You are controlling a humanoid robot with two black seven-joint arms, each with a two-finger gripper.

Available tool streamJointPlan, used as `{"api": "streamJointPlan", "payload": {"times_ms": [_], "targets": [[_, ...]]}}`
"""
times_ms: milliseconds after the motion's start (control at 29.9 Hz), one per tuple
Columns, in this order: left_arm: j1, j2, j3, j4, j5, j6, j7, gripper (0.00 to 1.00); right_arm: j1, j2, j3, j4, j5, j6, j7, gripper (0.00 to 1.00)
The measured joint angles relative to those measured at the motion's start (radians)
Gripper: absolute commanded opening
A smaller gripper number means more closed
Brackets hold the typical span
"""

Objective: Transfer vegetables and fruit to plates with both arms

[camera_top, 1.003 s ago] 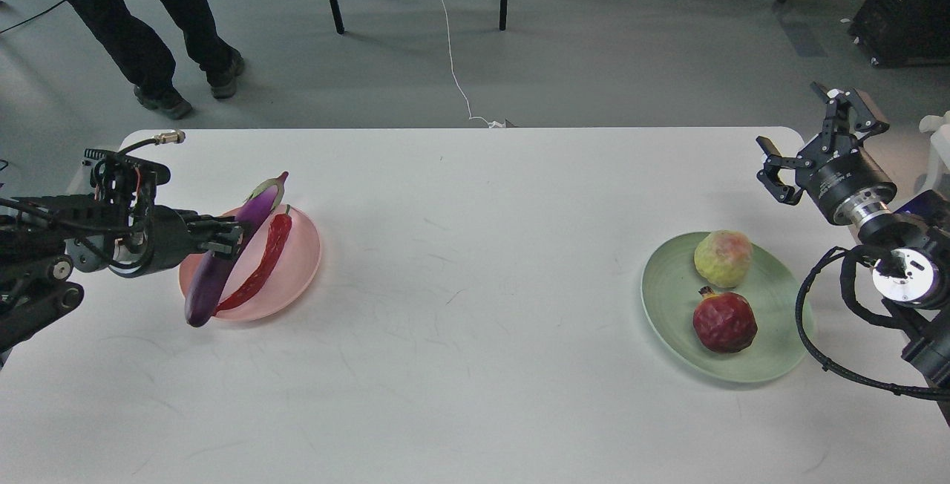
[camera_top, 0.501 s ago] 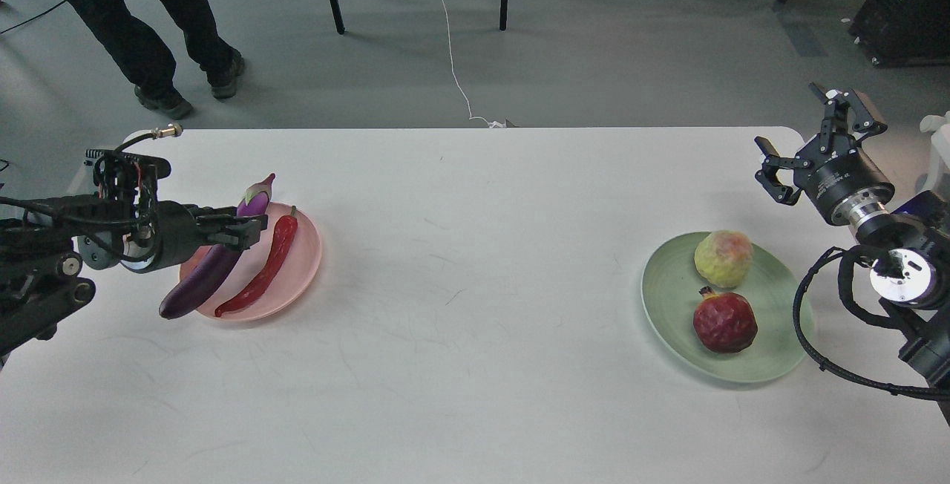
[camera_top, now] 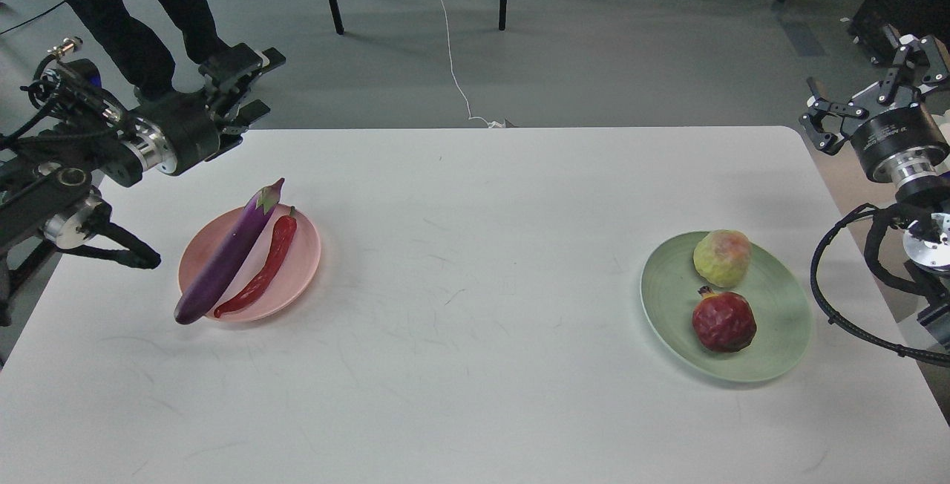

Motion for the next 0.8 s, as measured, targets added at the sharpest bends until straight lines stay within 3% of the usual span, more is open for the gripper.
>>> {"api": "streamJointPlan", "payload": {"times_ms": [234,368,501,802], "targets": [[0.002,-0.123,-0.134,0.083,-0.248,0.001,-0.016,0.98,0.060,0.001,0.026,-0.003,0.003,0.000,-0.017,0.99],[-0.002,-0.229,-0.238,0.238,-0.384,-0.002,-0.061,0.98,0.085,0.014,0.051,-0.005,0.031,0.000,-0.082,0.99],[-0.027,-0.268,-0.284,0.319,-0.522,-0.026,-0.074,0.98,0.107,0.020,0.092,-0.008,0.057,0.000,-0.130,0.99],[-0.034,-0.314,-0.287,0.369,-0.803,-0.078,-0.076,0.98,0.097,0.165,0.176,-0.052,0.063,-0.001,-0.125,0.99]]}}
